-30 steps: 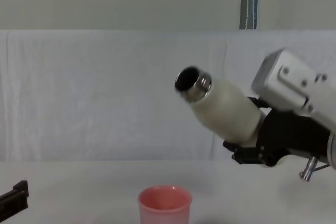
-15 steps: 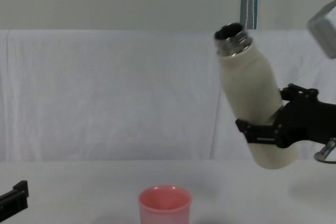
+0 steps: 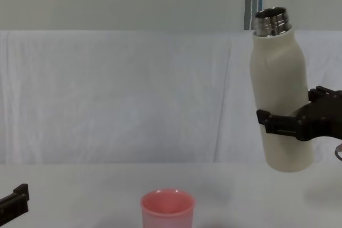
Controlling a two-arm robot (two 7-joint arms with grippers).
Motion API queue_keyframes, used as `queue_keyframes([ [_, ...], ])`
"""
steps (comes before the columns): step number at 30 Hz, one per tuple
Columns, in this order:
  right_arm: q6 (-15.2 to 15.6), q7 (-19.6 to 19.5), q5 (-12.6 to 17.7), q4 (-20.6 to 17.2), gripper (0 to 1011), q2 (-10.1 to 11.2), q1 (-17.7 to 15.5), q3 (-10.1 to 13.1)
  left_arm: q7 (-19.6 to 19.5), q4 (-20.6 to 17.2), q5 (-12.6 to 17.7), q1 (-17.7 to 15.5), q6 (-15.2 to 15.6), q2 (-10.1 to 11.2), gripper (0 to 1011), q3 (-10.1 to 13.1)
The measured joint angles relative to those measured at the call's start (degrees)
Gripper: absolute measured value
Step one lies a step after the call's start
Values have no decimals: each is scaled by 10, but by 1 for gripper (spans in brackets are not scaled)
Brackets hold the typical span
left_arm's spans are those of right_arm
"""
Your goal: Grasp the thermos with one hand and pour water into the cup lid.
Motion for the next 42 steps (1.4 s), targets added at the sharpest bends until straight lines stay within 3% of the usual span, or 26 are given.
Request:
queue_keyframes([
  [16, 28, -11, 110, -13, 956, -15, -33, 46, 0, 0, 0, 0, 0, 0, 1001, 0],
  [42, 44, -28, 173, -7, 956, -22, -45, 49, 0, 0, 0, 0, 0, 0, 1001, 0],
])
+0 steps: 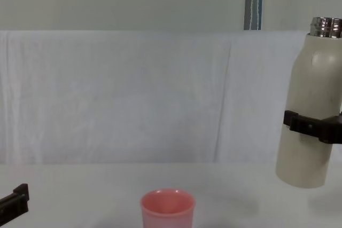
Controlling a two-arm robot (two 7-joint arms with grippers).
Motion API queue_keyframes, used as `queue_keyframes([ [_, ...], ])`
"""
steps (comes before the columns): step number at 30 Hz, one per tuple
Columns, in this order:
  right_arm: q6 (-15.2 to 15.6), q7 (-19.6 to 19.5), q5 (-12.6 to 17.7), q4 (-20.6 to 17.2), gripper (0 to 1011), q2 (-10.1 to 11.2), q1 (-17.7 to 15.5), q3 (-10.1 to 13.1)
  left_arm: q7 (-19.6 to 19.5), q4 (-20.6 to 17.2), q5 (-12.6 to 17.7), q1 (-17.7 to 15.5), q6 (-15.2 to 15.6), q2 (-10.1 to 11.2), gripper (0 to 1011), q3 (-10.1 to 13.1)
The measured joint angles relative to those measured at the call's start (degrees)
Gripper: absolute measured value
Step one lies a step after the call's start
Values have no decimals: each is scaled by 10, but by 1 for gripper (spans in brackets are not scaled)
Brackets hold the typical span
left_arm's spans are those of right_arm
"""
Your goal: Grasp the thermos with one hand and pour water into the cup lid.
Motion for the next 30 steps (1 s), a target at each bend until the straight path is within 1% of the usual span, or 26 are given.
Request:
queue_keyframes([
  [6, 5, 1, 17, 2, 956, -1, 2, -3, 0, 0, 0, 0, 0, 0, 1001, 0],
  [9, 7, 2, 21, 3, 956, 0, 3, -6, 0, 0, 0, 0, 0, 0, 1001, 0],
  [14, 16, 7, 23, 5, 956, 9, 8, -14, 0, 0, 0, 0, 0, 0, 1001, 0],
  [20, 36, 18, 21, 11, 956, 27, 20, -32, 0, 0, 0, 0, 0, 0, 1001, 0],
  [26, 44, 23, 21, 18, 956, 34, 28, -43, 0, 0, 0, 0, 0, 0, 1001, 0],
  [30, 48, 34, 25, 28, 956, 39, 36, -52, 0, 0, 0, 0, 0, 0, 1001, 0],
])
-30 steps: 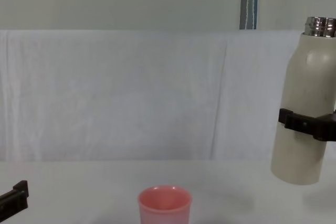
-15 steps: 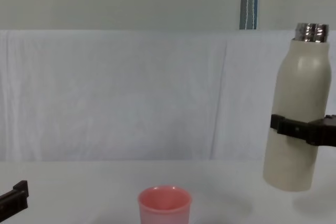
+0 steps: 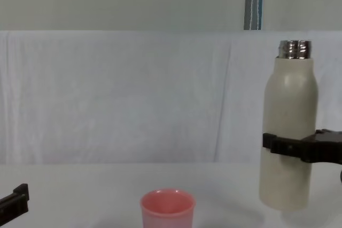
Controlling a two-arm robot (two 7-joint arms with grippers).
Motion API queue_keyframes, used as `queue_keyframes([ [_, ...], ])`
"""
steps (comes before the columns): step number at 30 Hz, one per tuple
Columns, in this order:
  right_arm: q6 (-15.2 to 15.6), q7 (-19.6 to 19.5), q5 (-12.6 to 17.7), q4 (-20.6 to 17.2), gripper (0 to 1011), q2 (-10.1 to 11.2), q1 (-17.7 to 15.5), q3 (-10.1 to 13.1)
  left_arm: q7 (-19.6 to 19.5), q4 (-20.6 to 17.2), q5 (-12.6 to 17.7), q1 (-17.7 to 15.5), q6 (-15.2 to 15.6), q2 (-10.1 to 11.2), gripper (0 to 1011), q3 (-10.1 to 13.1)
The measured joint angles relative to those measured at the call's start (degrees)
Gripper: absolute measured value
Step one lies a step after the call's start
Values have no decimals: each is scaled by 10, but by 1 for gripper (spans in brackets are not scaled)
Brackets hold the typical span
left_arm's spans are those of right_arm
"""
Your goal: Grasp the thermos with one hand and pour water into the cup lid.
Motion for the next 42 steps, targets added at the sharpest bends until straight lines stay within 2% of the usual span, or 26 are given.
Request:
queue_keyframes([
  [13, 5, 17, 11, 43, 956, 4, 30, -26, 0, 0, 0, 0, 0, 0, 1001, 0],
  [21, 5, 9, 11, 74, 956, -4, 48, -33, 0, 0, 0, 0, 0, 0, 1001, 0],
  [33, -16, -41, -4, 117, 956, -38, 62, -23, 0, 0, 0, 0, 0, 0, 1001, 0],
  [42, -30, -57, -19, 141, 956, -60, 71, -14, 0, 0, 0, 0, 0, 0, 1001, 0],
])
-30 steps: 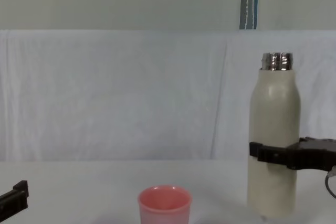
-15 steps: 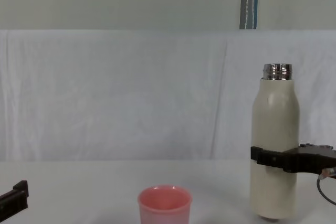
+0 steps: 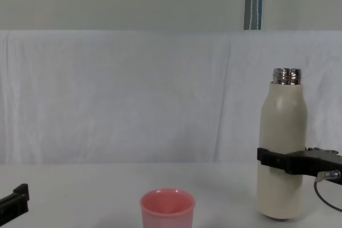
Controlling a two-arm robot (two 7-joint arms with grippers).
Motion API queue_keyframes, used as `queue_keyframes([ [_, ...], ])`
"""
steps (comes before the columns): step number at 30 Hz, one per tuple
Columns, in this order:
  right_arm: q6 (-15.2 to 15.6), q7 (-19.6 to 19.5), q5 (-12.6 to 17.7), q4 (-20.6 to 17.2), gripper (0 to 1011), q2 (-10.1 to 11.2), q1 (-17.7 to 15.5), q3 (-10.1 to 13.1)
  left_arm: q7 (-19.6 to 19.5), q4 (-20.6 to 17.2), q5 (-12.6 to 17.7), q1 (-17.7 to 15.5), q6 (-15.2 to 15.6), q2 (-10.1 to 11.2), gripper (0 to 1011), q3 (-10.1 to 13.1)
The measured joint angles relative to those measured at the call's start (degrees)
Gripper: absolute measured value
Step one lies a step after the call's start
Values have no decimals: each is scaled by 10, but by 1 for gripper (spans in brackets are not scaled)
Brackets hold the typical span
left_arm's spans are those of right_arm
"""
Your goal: Grasp the thermos with one hand and pour water into the cup lid.
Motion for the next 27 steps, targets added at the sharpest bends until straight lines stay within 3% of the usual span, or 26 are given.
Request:
queue_keyframes([
  [27, -8, 4, -24, 20, 956, -24, 6, 15, 0, 0, 0, 0, 0, 0, 1001, 0],
])
